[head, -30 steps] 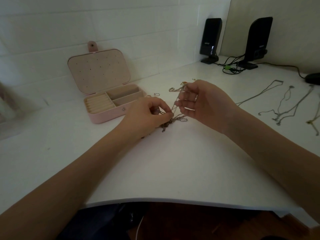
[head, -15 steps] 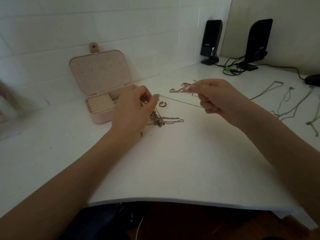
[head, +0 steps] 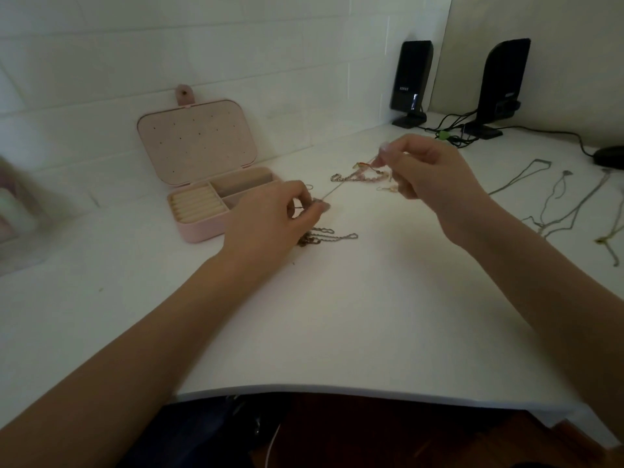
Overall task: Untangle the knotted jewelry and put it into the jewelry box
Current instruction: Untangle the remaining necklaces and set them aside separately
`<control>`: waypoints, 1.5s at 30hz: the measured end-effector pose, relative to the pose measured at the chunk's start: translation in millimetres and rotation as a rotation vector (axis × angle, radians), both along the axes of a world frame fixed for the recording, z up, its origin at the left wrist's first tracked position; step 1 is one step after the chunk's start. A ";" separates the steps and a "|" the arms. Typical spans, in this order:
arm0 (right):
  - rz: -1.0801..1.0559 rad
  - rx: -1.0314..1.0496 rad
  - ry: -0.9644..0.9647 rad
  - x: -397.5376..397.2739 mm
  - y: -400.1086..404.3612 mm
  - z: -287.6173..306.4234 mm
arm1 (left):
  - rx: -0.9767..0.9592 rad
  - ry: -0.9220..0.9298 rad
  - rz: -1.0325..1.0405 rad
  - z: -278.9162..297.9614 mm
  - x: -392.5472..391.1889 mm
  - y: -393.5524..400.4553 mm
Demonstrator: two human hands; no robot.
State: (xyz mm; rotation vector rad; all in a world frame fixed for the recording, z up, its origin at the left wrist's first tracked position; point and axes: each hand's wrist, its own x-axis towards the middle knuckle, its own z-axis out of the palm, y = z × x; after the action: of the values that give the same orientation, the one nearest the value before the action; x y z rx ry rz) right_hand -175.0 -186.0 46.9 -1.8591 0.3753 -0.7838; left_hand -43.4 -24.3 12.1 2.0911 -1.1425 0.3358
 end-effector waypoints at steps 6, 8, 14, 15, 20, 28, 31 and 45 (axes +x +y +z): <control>0.006 0.281 -0.031 1.6 -0.4 1.7 | -0.022 0.149 -0.091 -0.7 0.6 -1.6; 0.031 0.337 -0.046 1.8 0.3 2.0 | -0.072 0.244 -0.108 -1.5 2.5 -3.2; 0.045 0.313 0.009 0.7 3.0 4.1 | -0.210 0.389 -0.165 2.1 2.5 -2.5; -0.005 0.186 0.063 1.4 4.0 1.4 | -0.215 0.411 -0.169 3.1 1.6 -2.3; -0.150 -0.347 0.276 8.2 5.3 -16.0 | -0.258 0.560 -0.197 9.1 -6.1 -2.9; 0.002 -0.480 0.132 16.0 23.2 -25.1 | -0.265 0.721 -0.204 14.3 -13.8 -1.5; -0.008 -0.430 0.080 20.0 23.4 -30.3 | -0.239 0.726 -0.197 13.9 -17.2 -2.6; 0.186 0.132 0.070 17.7 29.9 -24.2 | -0.195 0.669 -0.174 10.0 -14.7 -4.1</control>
State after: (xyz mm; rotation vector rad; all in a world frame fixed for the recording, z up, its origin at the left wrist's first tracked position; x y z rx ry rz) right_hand -157.3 -156.1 22.7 -1.7719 0.2859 -0.5559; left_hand -58.1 -28.4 22.1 1.7130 -0.8304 -0.3095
